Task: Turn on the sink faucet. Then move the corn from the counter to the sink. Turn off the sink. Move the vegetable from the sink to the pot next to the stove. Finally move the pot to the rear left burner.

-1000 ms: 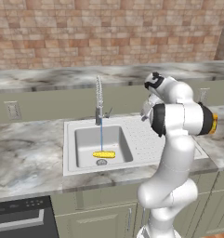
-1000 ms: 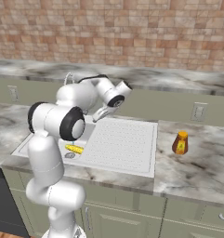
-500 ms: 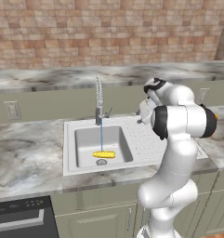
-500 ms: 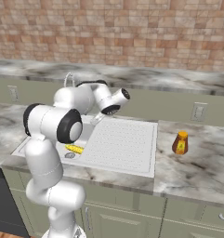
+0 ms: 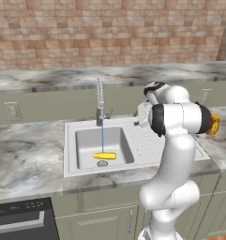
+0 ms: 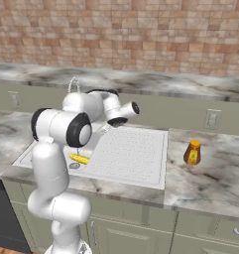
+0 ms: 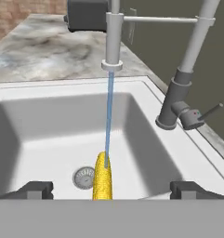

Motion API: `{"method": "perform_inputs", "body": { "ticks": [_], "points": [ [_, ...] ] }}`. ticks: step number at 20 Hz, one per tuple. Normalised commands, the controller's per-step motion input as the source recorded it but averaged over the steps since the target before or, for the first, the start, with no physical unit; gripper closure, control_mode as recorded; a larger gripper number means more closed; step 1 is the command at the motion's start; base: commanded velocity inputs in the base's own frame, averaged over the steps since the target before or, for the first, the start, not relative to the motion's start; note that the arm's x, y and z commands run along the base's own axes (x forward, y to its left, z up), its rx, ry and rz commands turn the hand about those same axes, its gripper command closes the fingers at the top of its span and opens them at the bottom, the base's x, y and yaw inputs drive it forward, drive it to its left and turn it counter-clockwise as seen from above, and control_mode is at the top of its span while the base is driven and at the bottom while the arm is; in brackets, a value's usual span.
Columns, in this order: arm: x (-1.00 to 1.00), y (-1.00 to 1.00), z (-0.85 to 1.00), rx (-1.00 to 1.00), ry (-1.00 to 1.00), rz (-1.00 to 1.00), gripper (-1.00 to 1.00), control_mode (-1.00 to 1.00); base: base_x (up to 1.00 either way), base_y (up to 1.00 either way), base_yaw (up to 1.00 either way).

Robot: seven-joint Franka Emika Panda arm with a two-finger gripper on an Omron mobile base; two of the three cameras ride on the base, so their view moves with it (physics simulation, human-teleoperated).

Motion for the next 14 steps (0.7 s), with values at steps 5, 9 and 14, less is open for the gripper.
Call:
{"method": "perform_inputs", "body": {
  "ticks": [5,9,14],
  "points": [
    [0.49,0.02,-0.14,0.11,-0.03,0.06,-1.0,-1.0,0.0,0.0,0.0],
    [0.46,0.08,-0.11,0.11,-0.05,0.1,-1.0,-1.0,0.0,0.0,0.0],
    [0.49,0.24,-0.11,0.08,-0.03,0.06,-1.0,-1.0,0.0,0.0,0.0]
  ]
}}
